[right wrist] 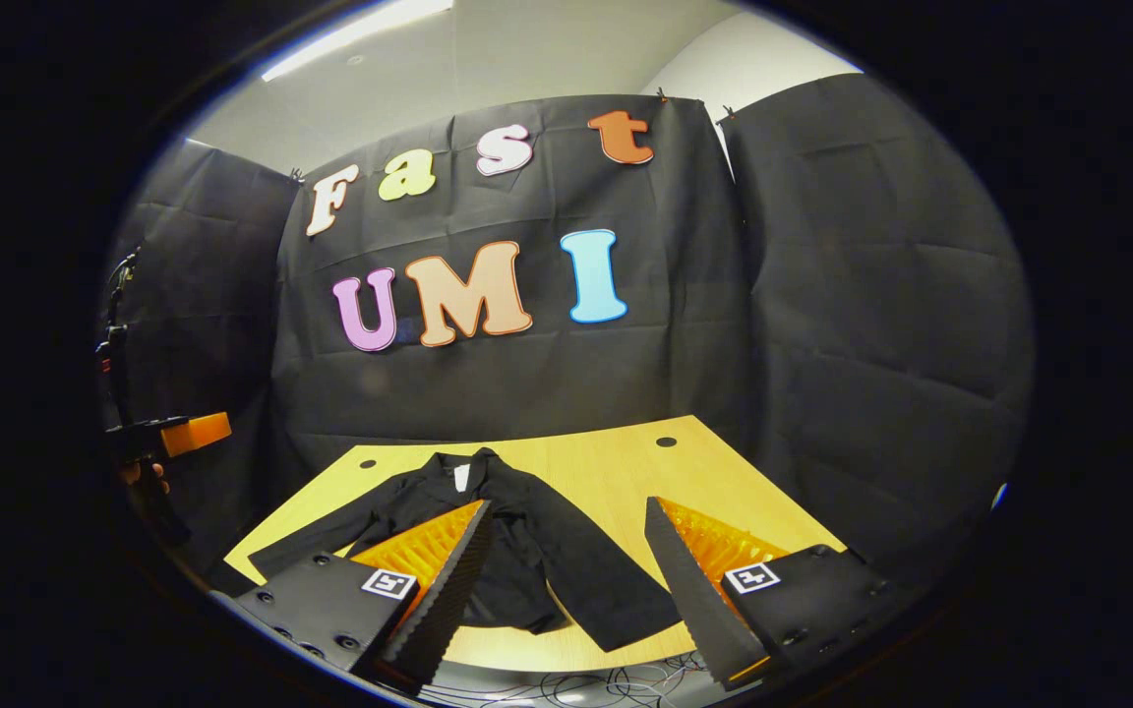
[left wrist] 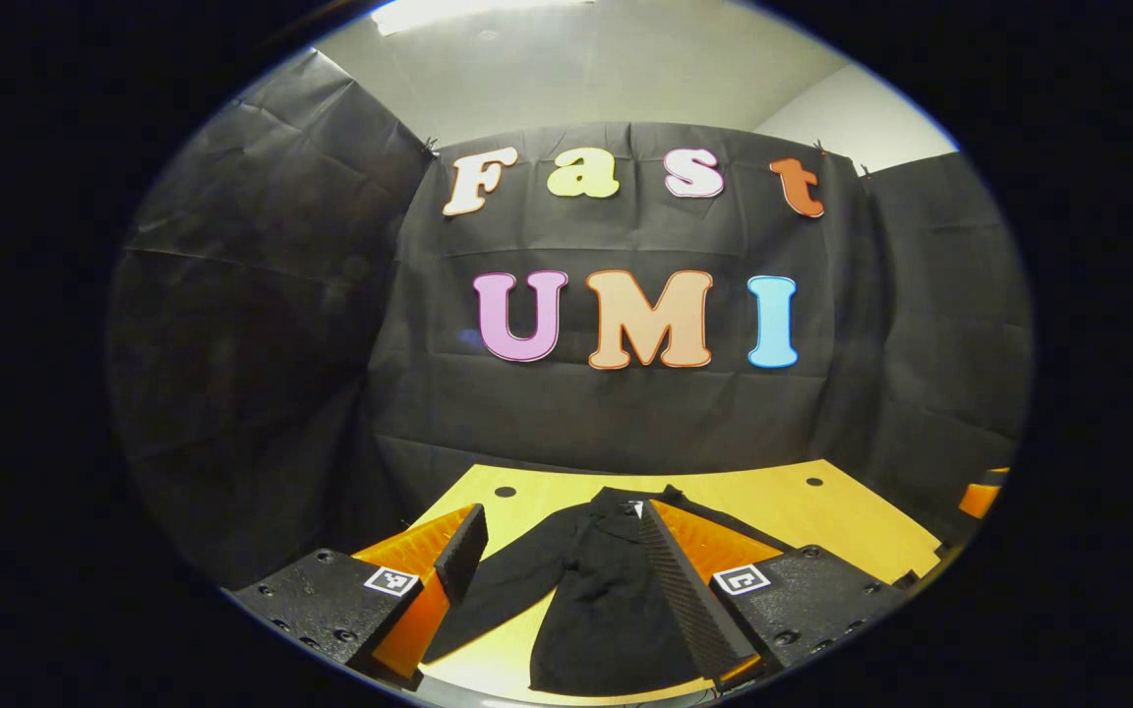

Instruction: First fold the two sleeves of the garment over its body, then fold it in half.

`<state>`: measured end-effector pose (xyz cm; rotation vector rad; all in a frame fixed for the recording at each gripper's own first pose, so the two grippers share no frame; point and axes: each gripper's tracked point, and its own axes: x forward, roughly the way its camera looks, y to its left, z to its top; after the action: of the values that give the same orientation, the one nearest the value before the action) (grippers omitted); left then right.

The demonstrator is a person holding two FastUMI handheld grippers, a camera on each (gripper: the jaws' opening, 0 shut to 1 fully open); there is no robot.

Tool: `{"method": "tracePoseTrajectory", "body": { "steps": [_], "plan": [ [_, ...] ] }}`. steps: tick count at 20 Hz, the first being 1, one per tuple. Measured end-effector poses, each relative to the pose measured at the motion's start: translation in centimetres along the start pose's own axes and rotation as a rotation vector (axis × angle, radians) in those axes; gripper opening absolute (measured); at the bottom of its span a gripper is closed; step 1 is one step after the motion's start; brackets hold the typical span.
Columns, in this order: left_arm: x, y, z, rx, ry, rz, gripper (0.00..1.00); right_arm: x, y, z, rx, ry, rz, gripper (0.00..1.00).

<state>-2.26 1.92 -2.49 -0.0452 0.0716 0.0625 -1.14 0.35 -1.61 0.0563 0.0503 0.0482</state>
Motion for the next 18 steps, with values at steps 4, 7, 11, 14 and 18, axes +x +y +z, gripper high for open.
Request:
{"method": "tracePoseTrajectory", "body": {
  "steps": [4,7,11,14,18],
  "plan": [
    [-0.3,0.3,0.8,0.014,-0.022,0.018,0.92,0.0,-0.5,0.0,-0.006,-0.002,0.001,0.94],
    [-0.9,0.7,0.7,0.037,-0.017,0.034,0.93,0.6,-0.8,-0.3,-0.01,0.011,0.012,0.94],
    [-1.7,1.8,0.4,0.042,-0.009,0.085,0.92,2.1,-2.5,-1.5,-0.032,0.036,-0.003,0.98],
    [-2.6,3.1,0.2,0.05,-0.008,0.139,0.92,4.0,-4.1,-3.9,-0.018,0.087,-0.02,0.98],
    [-3.9,4.9,-0.1,0.069,-0.002,0.22,0.92,6.7,-5.8,-7.7,0.001,0.15,-0.021,0.98]
  ]
}}
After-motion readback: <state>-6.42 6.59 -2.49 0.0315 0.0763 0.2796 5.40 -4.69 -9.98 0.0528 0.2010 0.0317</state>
